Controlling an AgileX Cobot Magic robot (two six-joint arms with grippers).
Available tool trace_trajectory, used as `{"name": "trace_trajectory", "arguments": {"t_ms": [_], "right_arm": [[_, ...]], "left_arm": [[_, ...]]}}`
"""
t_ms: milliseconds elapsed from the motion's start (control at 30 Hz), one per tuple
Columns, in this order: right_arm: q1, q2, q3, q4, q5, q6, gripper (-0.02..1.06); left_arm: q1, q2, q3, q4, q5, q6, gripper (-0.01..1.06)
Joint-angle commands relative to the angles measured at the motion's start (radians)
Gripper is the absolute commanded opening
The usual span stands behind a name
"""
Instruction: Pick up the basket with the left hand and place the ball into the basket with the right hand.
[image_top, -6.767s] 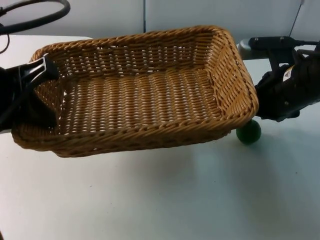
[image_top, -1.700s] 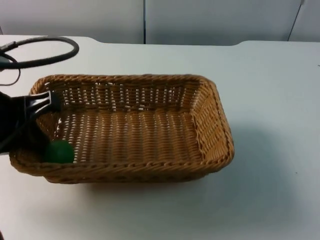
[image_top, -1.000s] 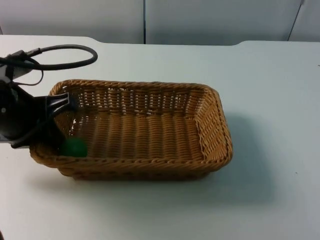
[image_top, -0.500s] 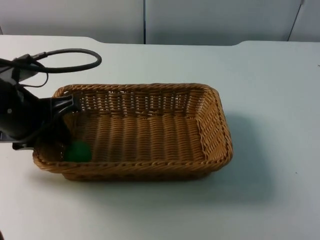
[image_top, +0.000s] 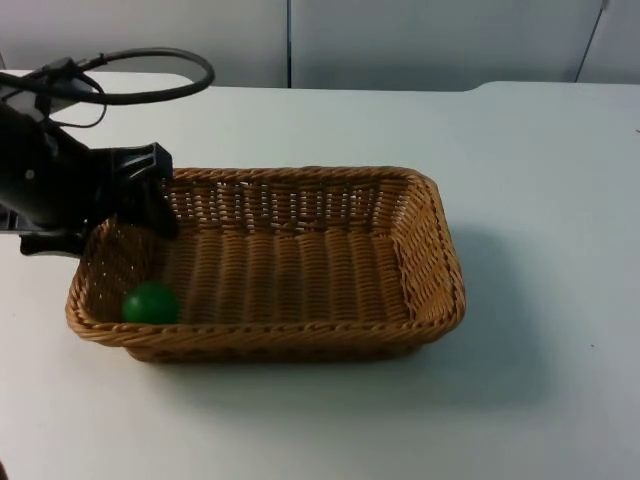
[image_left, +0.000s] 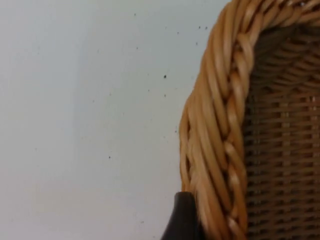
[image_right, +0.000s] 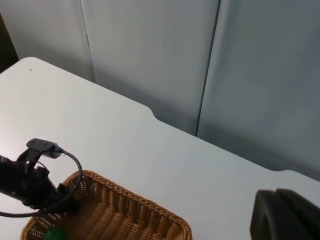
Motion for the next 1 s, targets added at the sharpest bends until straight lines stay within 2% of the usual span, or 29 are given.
{"name": "trace_trajectory", "arguments": {"t_ms": [0,100,300,467,600,633,700,733,767,833,967], "right_arm": [[-0.001,-0.009,-0.002,-0.002,-0.004,0.002,0.00],[-0.001,-0.009,-0.002,-0.002,-0.004,0.002,0.00],[-0.001,-0.009,-0.002,-0.006,-0.004,0.002,0.00],[-0.001,-0.009,-0.002,-0.006,-0.004,0.002,0.00],[-0.001,-0.009,-0.002,-0.006,-0.004,0.002,0.00],[-0.001,-0.009,-0.002,-0.006,-0.004,0.002,0.00],[-0.001,-0.009,-0.002,-0.009,-0.004,0.002,0.00],[-0.001,-0.009,-0.002,-0.009,-0.004,0.002,0.00],[-0.001,-0.009,-0.002,-0.016,-0.004,0.002,0.00],[-0.001,-0.009,-0.002,-0.022,-0.004,0.002,0.00],[-0.001,-0.016,-0.002,-0.024,-0.004,-0.002,0.00]], "left_arm": [[0.003,0.001,-0.013,0.030,0.013,-0.003,0.68],[0.003,-0.001,-0.015,0.043,0.004,-0.008,0.68],[0.012,-0.026,-0.019,0.156,-0.014,-0.078,0.68],[0.043,-0.063,-0.028,0.200,0.005,-0.108,0.68],[0.081,-0.091,-0.029,0.207,0.052,-0.108,0.65],[0.088,-0.102,-0.029,0.210,0.073,-0.108,0.60],[0.098,-0.124,-0.029,0.234,0.116,-0.108,0.42],[0.098,-0.124,-0.029,0.234,0.116,-0.108,0.42],[0.098,-0.142,-0.029,0.258,0.134,-0.108,0.31],[0.095,-0.184,-0.029,0.301,0.181,-0.108,0.01],[0.094,-0.301,-0.010,0.346,0.227,-0.117,0.00]]}}
